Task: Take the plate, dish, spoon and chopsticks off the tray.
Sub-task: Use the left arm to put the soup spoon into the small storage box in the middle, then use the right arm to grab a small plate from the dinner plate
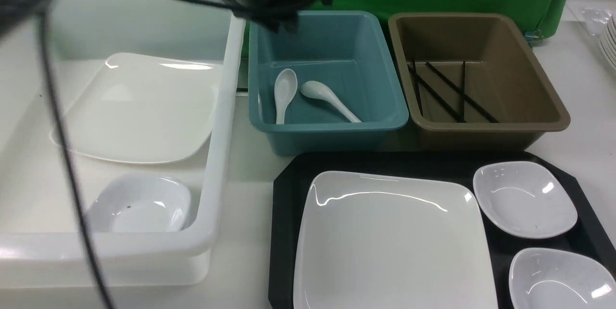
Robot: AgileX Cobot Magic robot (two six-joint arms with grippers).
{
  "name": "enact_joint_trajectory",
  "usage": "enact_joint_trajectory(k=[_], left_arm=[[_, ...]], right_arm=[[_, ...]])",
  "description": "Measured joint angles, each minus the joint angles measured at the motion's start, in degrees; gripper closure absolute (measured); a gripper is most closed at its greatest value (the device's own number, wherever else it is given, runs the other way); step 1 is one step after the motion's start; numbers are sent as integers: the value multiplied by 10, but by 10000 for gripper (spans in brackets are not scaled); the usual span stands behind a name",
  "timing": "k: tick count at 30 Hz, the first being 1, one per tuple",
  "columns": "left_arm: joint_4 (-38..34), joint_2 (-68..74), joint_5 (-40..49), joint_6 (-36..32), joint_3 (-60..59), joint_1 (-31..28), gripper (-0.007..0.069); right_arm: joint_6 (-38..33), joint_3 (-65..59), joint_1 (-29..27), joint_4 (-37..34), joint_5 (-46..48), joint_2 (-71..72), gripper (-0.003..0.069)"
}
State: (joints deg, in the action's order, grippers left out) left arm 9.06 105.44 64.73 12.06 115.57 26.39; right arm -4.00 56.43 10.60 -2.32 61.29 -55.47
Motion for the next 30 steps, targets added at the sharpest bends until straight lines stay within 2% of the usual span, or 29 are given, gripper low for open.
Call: enact_joint_trajectory(k=[4, 7, 10, 17, 20, 24, 30], left_arm=[[23, -82, 12, 3, -57, 0, 613], [29, -179, 2, 26, -175, 0, 615], [2, -270, -40, 49, -303, 0, 615], [-85, -419, -172, 66, -546, 0, 615], [-86, -466, -196, 86, -624, 0, 615], [-61, -508, -205, 112, -675, 0, 615], [-38, -526, -209, 134, -685, 0, 615]], right_arm=[[-14, -53, 36, -13, -20, -27, 319], [-23, -122, 91, -12, -75, -70, 179], [-21, -162, 138, 2, -132, -111, 82], [52, -179, 191, 84, -180, -196, 60], [64, -179, 194, 96, -191, -227, 60], [69, -179, 194, 101, -209, -259, 67], [90, -179, 194, 109, -230, -279, 69]])
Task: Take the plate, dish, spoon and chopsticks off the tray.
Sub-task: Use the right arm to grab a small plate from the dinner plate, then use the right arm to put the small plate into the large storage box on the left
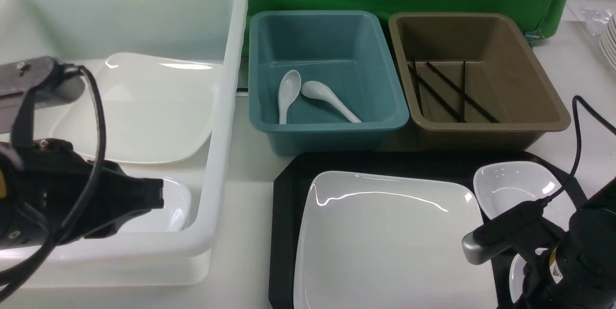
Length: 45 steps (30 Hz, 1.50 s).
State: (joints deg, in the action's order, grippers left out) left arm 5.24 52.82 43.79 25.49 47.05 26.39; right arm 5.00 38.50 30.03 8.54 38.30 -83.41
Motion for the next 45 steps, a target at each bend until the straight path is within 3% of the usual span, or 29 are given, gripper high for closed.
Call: enact_joint_trajectory(k=[11, 15, 20, 22, 28, 35, 36, 41, 45], left_arm=[[0, 0, -1, 4, 0, 0, 615], [0, 0, -1, 4, 0, 0, 615], [0, 0, -1, 4, 0, 0, 615], [0, 0, -1, 4, 0, 0, 615], [1, 0, -1, 4, 0, 0, 615], [3, 0, -3, 4, 0, 0, 615], [13, 0, -5, 10, 0, 0, 615], [90, 9, -9, 68, 0, -9, 615], [95, 24, -7, 75, 0, -48, 615]], right_arm=[[46, 0, 0, 37, -3, -15, 73], [48, 0, 0, 39, -3, -16, 120], [48, 0, 0, 39, -3, -16, 337], [48, 0, 0, 39, -14, -16, 465], [48, 8, 4, 36, 13, -1, 476], [47, 68, 4, 26, 91, 73, 563], [45, 89, 4, 15, 102, 95, 591], [28, 174, 4, 4, 142, 143, 594], [15, 226, 4, 2, 159, 145, 594]])
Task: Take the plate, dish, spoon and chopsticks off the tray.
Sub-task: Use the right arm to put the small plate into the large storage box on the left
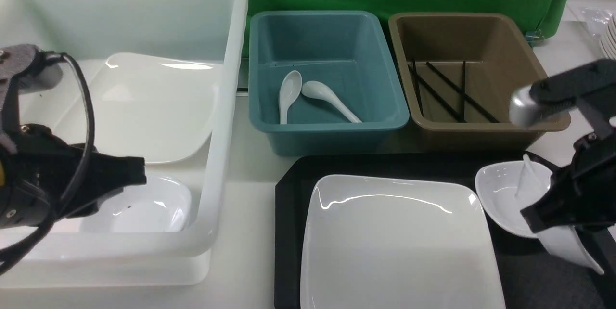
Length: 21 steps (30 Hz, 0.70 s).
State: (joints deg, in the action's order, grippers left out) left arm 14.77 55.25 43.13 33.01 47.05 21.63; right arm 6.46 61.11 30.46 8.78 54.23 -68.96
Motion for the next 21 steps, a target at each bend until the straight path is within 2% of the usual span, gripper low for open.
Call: enact_joint_trajectory(k=[4, 5, 6, 7, 8, 10, 12, 14, 17, 21], left_arm=[[-19, 11, 1, -26, 0, -89, 615], [-21, 11, 0, -28, 0, -95, 615], [-40, 13, 0, -56, 0, -153, 615], [-43, 13, 0, -60, 0, -160, 615], [-59, 13, 0, -79, 0, -196, 615], [-116, 12, 1, -138, 0, -296, 615], [-136, 9, 2, -160, 0, -328, 615], [-178, -1, 2, -203, 0, -387, 615], [-224, -14, 2, -233, 0, -430, 615], [-249, -18, 9, -254, 0, -440, 615]], right_arm=[[-37, 79, 0, -21, 2, -10, 594], [-41, 83, 0, -24, 2, -11, 594], [-71, 125, 0, -59, -2, -24, 594], [-80, 130, 0, -64, -3, -28, 594], [-104, 155, 0, -88, -4, -40, 594], [-165, 222, 4, -167, -8, -83, 594], [-185, 255, 14, -191, -10, -107, 594], [-220, 319, 43, -211, -15, -160, 594], [-241, 404, 96, -223, -31, -236, 594], [-257, 517, 157, -229, -64, -348, 594]])
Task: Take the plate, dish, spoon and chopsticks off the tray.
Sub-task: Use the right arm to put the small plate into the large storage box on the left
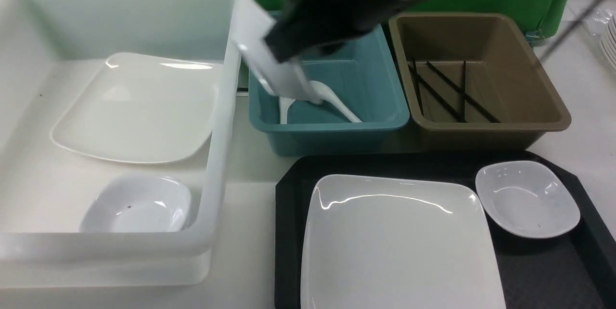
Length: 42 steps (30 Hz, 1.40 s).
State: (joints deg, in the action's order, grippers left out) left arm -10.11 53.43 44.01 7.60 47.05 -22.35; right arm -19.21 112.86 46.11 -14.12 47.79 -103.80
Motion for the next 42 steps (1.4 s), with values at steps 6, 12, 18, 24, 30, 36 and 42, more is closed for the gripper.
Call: enact_joint_trajectory(k=[6, 12, 18, 24, 30, 36, 42], left_arm=[[6, 0, 11, -2, 0, 0, 615], [10, 0, 13, -4, 0, 0, 615], [10, 0, 13, -4, 0, 0, 615], [10, 0, 13, -4, 0, 0, 614], [10, 0, 12, -4, 0, 0, 613], [8, 0, 12, -17, 0, 0, 613], [1, 0, 13, -33, 0, 0, 613]], right_arm=[[-14, 109, 61, -2, -40, -131, 595], [-34, 146, 93, -3, -55, -229, 595], [-82, 148, 102, -1, -65, -283, 595], [-88, 148, 103, -1, -68, -291, 540], [-71, 148, 103, -1, -34, -291, 309], [-24, 149, 103, 1, 6, -282, 176], [20, 185, 104, 96, 114, -236, 259]])
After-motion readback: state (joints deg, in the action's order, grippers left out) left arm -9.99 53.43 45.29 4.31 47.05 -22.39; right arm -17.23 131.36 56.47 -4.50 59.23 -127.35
